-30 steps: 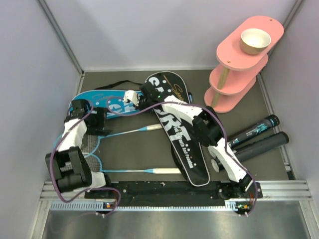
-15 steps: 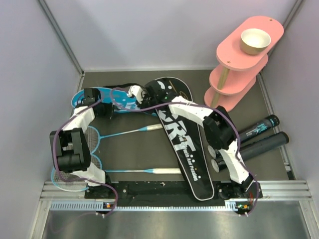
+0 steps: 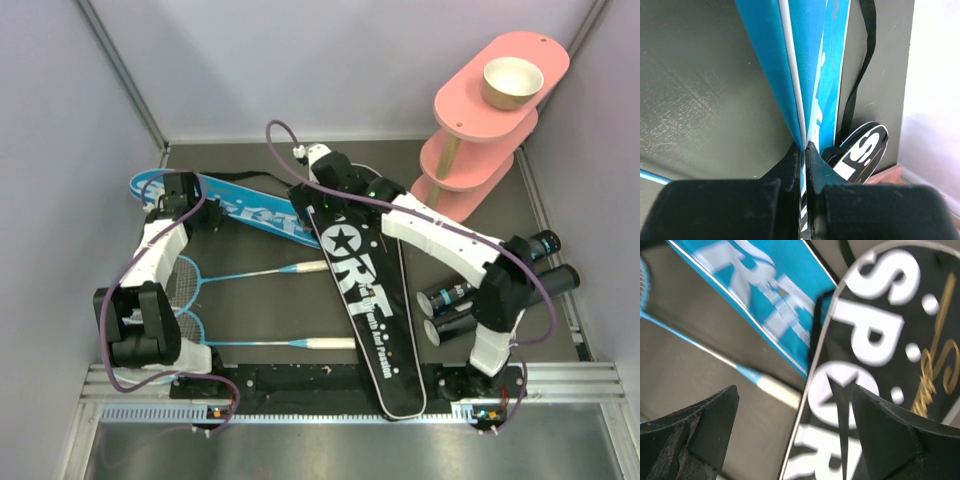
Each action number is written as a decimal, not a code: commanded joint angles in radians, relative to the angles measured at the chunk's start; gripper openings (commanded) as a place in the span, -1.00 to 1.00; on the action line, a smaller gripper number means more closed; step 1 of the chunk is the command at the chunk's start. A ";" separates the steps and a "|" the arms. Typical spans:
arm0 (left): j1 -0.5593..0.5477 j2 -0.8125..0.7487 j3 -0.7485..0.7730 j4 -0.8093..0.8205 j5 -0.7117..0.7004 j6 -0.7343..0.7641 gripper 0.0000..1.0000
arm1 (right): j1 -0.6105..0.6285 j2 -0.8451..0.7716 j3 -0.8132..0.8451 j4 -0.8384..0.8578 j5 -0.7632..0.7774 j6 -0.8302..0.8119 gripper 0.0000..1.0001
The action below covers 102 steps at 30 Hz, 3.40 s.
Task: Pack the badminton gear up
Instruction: Pick up the racket bag from the center of the board, then move the racket bag to the center of the board, then open the racket bag.
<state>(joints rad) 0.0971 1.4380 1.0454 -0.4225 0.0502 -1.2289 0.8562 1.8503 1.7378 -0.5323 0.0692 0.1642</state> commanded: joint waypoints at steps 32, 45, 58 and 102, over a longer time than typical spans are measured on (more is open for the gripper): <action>0.006 -0.148 0.225 -0.148 -0.197 0.162 -1.00 | 0.351 0.078 -0.270 -0.296 1.070 0.181 -1.00; 0.006 -0.372 0.431 -0.105 -0.317 0.592 -1.00 | 0.140 -0.071 -0.256 0.419 0.322 -1.118 -1.00; 0.001 -0.404 0.587 -0.228 -0.170 0.769 -1.00 | -0.103 0.326 0.035 0.695 -0.180 -1.401 -0.99; -0.237 -0.335 0.056 1.146 1.093 0.057 -1.00 | -0.348 -0.522 -0.742 0.949 -0.874 0.480 0.83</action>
<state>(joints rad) -0.1074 1.1320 1.1175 0.5636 1.1400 -1.1294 0.5430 1.3731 1.0733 0.1089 -0.7029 0.4908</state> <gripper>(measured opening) 0.020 0.978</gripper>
